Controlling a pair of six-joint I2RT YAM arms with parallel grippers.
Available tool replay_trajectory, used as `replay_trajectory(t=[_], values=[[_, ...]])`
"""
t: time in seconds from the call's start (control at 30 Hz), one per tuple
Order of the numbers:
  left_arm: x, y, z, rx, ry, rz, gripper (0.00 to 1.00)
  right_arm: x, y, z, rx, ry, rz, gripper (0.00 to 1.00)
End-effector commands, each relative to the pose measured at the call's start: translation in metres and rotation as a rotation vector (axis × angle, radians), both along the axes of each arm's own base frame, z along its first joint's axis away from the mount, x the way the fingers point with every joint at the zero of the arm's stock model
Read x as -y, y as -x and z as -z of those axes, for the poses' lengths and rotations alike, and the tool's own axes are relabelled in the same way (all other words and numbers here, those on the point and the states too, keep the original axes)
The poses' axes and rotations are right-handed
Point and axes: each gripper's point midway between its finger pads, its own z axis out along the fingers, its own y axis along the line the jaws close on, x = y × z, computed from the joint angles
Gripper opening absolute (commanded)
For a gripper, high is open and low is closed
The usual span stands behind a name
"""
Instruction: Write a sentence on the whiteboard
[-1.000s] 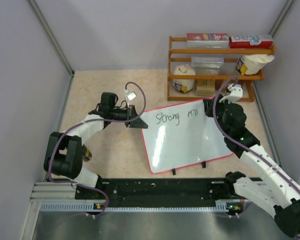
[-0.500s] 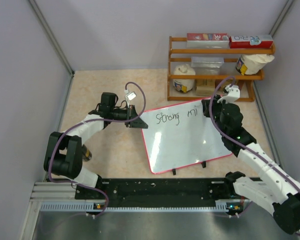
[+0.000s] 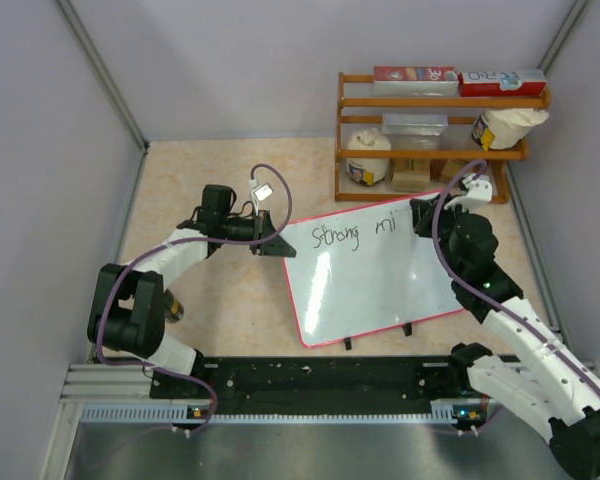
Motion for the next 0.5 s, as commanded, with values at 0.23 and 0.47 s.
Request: replay_trajectory(t=[0.23, 0.47], values=[[0.0, 0.0, 0.04, 0.071, -0.143, -0.025, 0.0, 0.011, -0.006, 0.01, -0.019, 0.023, 0.057, 0.0], [0.0, 0.0, 0.041, 0.071, -0.144, -0.024, 0.0, 0.013, -0.005, 0.031, -0.06, 0.043, 0.06, 0.0]])
